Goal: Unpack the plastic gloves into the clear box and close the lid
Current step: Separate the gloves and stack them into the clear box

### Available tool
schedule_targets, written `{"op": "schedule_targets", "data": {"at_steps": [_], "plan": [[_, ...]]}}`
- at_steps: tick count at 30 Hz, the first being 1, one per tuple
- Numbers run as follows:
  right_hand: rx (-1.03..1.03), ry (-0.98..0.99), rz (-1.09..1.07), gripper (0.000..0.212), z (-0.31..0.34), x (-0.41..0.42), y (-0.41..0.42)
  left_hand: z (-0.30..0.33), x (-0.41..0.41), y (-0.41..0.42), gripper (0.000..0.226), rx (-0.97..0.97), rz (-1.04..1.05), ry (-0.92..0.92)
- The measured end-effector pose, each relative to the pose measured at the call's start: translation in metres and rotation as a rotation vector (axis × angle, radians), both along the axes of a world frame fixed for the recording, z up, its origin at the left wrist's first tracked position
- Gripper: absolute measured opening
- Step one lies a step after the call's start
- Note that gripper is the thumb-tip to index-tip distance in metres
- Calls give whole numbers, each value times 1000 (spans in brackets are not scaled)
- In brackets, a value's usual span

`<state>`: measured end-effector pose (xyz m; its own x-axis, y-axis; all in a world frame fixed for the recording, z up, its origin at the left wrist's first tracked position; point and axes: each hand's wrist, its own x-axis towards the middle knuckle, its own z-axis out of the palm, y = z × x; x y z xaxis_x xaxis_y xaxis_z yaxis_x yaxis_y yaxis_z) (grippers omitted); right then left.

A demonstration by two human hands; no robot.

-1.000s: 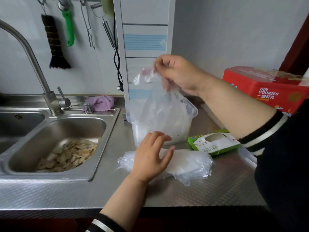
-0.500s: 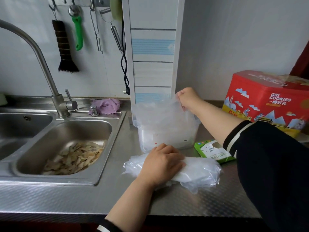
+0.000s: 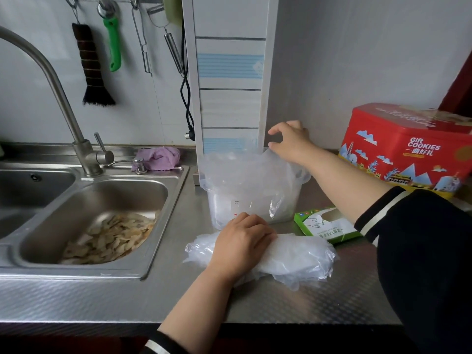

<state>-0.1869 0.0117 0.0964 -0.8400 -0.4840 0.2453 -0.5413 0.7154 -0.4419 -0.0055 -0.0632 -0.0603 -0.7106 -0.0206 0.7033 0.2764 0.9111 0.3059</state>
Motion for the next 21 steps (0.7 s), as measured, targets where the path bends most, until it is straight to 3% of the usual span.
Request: {"op": "schedule_targets", "data": {"at_steps": [5, 9, 12, 17, 21], "plan": [[40, 104, 236, 27, 19, -4, 21, 2, 1, 1, 18, 22, 14, 11], [251, -111, 523, 42, 30, 4, 27, 3, 1, 1, 19, 28, 11, 8], [383, -117, 570, 52, 16, 11, 16, 3, 1, 0, 19, 28, 8, 7], [166, -89, 502, 13, -15, 17, -7, 3, 1, 0, 21, 30, 15, 7], [12, -89, 357, 16, -23, 15, -20, 3, 0, 0, 21, 32, 15, 19]]}}
